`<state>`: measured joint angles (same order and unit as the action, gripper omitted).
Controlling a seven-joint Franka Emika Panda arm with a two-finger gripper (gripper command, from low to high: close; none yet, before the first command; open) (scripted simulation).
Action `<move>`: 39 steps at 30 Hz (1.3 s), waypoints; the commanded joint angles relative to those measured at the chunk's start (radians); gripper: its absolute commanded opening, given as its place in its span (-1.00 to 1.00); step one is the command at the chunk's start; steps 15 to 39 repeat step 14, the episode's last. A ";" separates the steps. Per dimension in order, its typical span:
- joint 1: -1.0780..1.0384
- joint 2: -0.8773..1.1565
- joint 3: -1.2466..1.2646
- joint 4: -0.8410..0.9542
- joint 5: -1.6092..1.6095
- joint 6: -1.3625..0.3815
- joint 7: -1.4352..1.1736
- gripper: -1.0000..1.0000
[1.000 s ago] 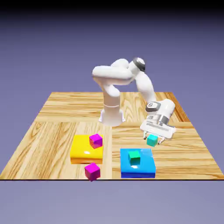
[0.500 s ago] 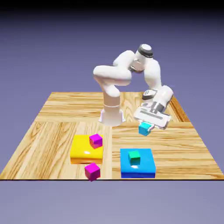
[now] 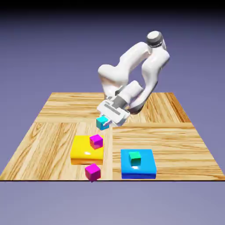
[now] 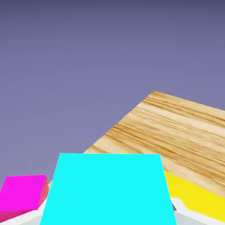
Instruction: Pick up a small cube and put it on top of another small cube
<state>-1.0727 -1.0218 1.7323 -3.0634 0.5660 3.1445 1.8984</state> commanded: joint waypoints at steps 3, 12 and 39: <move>-0.093 0.001 0.021 0.012 -0.130 0.066 0.101 -1.00; -0.348 0.003 0.081 0.045 -0.490 0.252 0.380 -1.00; -0.348 0.003 0.081 0.045 -0.490 0.252 0.380 1.00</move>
